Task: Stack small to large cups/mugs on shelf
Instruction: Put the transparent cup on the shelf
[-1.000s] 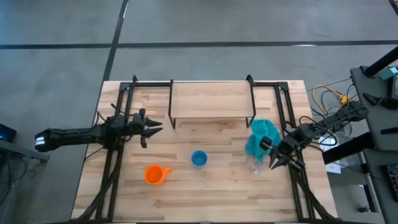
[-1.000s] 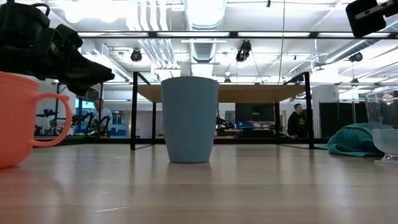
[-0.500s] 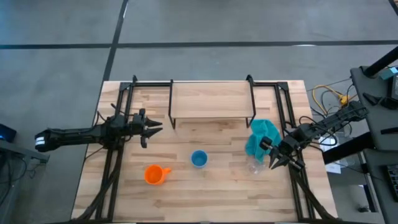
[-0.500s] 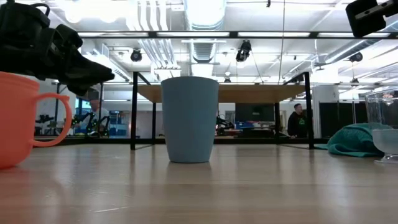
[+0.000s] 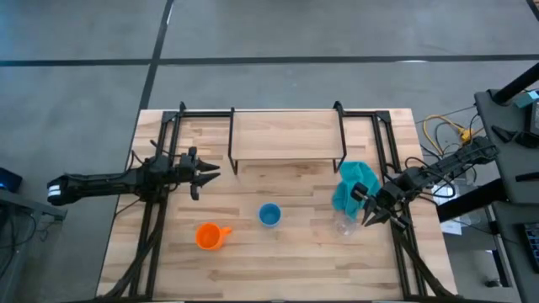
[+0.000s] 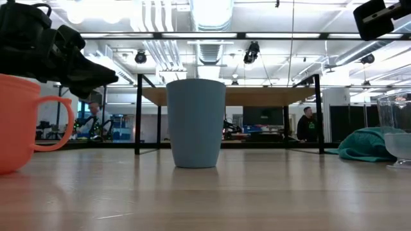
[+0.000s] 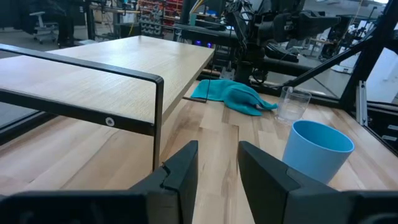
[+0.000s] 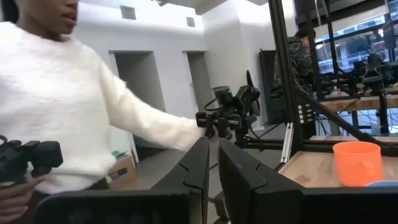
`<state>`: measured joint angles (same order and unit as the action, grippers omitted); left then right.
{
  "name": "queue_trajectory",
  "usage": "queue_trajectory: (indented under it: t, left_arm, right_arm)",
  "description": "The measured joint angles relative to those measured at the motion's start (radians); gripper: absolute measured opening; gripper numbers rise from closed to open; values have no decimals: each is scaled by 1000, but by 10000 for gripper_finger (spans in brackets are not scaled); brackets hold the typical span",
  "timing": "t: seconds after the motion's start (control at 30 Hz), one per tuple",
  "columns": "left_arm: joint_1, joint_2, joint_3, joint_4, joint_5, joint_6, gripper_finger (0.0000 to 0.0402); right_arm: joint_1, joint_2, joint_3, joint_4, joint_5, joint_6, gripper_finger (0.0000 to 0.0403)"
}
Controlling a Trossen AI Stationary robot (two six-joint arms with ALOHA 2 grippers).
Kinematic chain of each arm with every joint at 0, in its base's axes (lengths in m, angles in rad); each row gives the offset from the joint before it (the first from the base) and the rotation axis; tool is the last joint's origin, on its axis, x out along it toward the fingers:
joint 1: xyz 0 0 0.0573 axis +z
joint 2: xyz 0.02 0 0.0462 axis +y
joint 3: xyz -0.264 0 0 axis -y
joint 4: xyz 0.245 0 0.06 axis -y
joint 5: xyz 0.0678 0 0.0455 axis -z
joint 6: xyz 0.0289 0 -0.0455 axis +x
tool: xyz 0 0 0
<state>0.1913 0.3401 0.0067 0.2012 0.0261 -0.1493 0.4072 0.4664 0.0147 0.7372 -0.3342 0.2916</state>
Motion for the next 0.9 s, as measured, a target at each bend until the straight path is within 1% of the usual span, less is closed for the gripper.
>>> queue_trajectory:
  t: [0.23,0.3,0.37,0.47,0.53,0.67,0.7,0.77,0.87,0.9]
  left_arm:
    - [0,0,0,0,0,0,101]
    - [0,0,0,9,-8,0,101]
    - [0,0,0,37,-12,-11,101]
    - [0,0,0,81,-13,-94,101]
    - [0,5,0,131,-28,-104,101]
    - [0,5,0,200,-32,-107,101]
    - [0,4,0,207,-32,-107,101]
    - [0,4,0,229,-32,-122,101]
    - [0,5,2,292,-27,-211,101]
    - [0,5,6,291,-8,-231,101]
  right_arm:
    - [0,0,0,0,3,-11,29]
    - [0,1,0,1,26,-29,29]
    - [0,5,0,1,102,-37,29]
    - [0,6,0,35,258,21,29]
    - [0,6,0,80,387,50,29]
    - [0,5,0,176,666,51,29]
    - [0,5,0,190,718,63,29]
    - [0,7,2,204,769,75,29]
    - [0,15,23,204,779,26,29]
    - [0,19,35,203,780,18,29]
